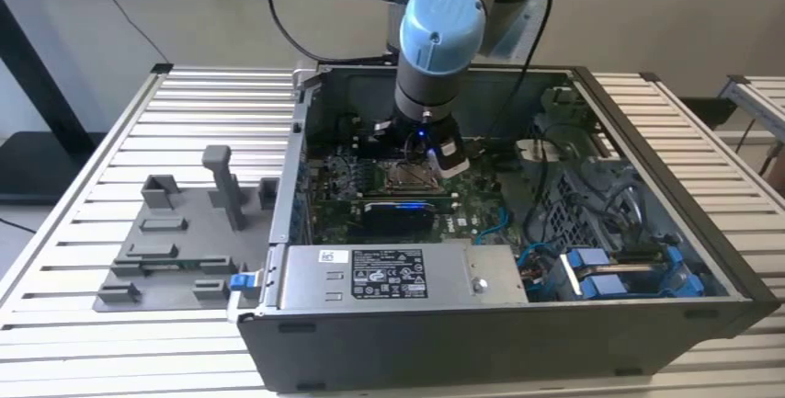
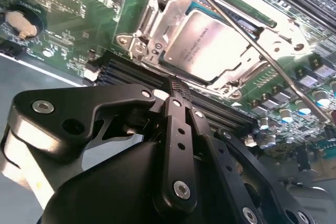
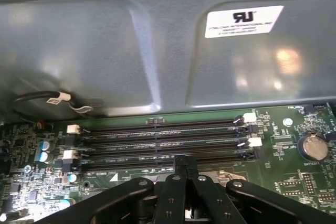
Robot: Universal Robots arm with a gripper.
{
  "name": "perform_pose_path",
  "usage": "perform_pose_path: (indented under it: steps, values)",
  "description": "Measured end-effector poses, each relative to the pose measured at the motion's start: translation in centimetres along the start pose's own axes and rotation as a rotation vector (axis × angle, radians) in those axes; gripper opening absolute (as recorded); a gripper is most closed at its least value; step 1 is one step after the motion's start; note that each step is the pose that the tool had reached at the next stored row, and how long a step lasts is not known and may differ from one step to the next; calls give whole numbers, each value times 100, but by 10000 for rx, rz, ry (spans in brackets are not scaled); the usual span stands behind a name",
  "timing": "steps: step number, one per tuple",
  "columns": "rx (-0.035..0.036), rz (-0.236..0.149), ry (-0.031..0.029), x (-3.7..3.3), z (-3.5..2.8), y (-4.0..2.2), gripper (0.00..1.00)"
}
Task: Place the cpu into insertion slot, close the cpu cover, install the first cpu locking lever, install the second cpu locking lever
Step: 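Install the first cpu locking lever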
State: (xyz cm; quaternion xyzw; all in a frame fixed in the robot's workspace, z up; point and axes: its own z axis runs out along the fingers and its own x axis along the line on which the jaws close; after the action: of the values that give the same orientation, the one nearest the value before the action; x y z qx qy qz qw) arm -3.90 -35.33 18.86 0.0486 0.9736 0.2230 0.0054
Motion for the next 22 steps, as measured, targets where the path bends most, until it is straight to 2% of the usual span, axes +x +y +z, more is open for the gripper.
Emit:
perform_pose_path:
  steps: [6, 17, 22]
  values:
    - [-3, 2, 2, 15, -18, 6, 11]
    - [-17, 2, 2, 240, -85, 1, 11]
    - [-44, -16, -38, 326, -103, -35, 11]
